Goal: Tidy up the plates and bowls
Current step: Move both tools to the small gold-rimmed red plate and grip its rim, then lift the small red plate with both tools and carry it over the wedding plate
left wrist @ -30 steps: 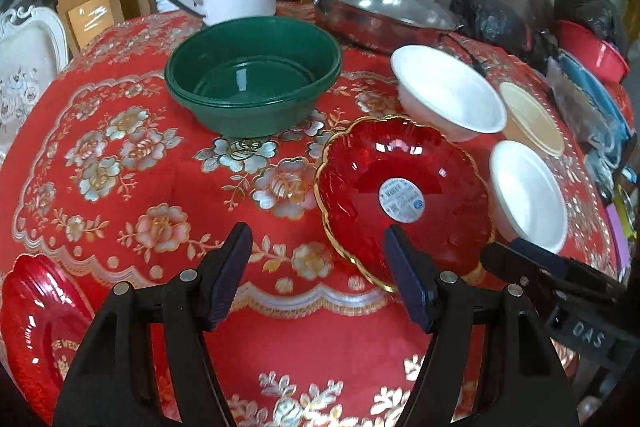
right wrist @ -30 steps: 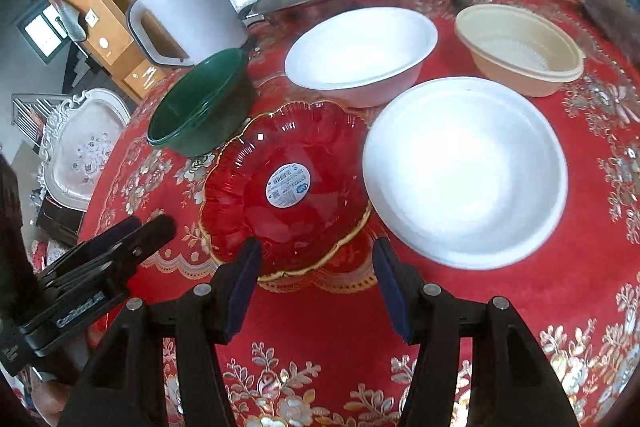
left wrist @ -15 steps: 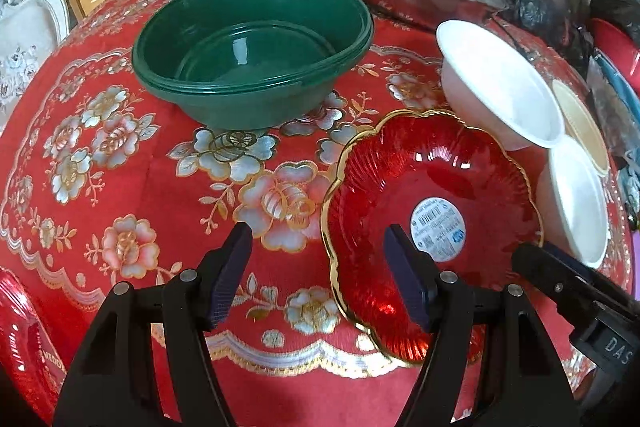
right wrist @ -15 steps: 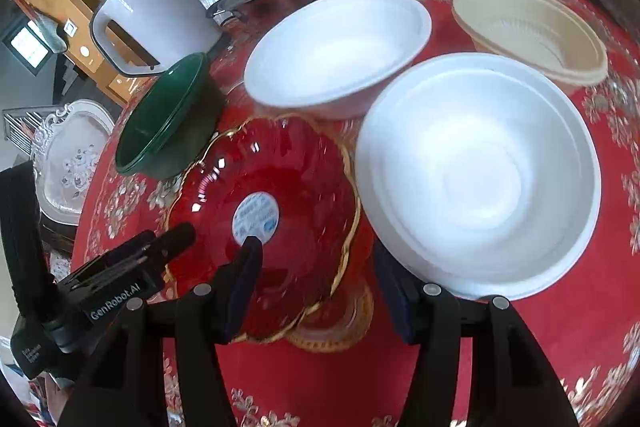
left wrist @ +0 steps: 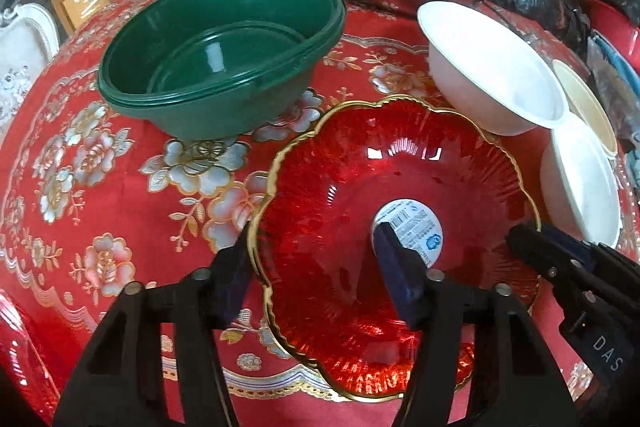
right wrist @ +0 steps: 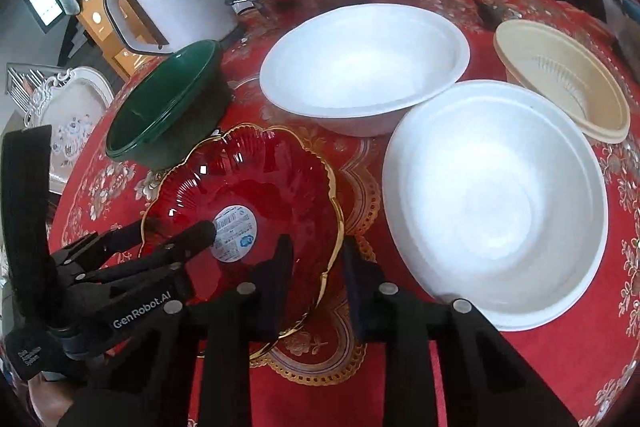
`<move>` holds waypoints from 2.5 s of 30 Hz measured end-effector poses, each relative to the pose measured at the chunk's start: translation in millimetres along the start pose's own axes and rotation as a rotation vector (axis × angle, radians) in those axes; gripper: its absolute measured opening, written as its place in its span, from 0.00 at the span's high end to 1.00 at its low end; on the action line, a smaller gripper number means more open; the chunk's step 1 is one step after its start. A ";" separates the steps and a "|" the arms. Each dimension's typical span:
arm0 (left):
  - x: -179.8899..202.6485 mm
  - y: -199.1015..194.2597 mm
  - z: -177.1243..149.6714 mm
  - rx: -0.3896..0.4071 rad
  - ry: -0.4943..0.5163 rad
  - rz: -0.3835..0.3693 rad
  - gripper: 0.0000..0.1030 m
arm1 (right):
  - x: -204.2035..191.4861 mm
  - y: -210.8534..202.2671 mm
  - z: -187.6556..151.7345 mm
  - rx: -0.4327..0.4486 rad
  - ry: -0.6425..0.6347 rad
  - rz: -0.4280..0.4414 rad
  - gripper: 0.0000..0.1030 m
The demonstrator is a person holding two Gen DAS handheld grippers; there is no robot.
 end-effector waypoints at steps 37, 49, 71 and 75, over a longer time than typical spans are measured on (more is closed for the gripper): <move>-42.4 -120.0 -31.6 0.166 -0.047 0.016 0.78 | -54.4 -72.4 -8.9 0.166 -0.116 0.011 0.83; -99.2 -176.4 -68.3 0.220 -0.117 0.068 0.78 | -123.6 -94.6 -27.9 0.191 -0.217 0.078 0.83; -208.8 -225.5 -163.7 0.229 -0.271 0.160 0.78 | -262.9 -92.9 -90.2 0.145 -0.451 0.159 0.82; -221.1 -220.2 -174.8 0.217 -0.298 0.166 0.78 | -275.0 -83.8 -99.0 0.126 -0.481 0.151 0.81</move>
Point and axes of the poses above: each gripper's, at about its wrist camera, not at the fingertips, and y roughly the way its jaws point, x to its right, z to its top, the point moved 8 cm from there along y, roughly the way its jaws point, and after that the axes turned 15 degrees about -z, right-handed, at the moved point
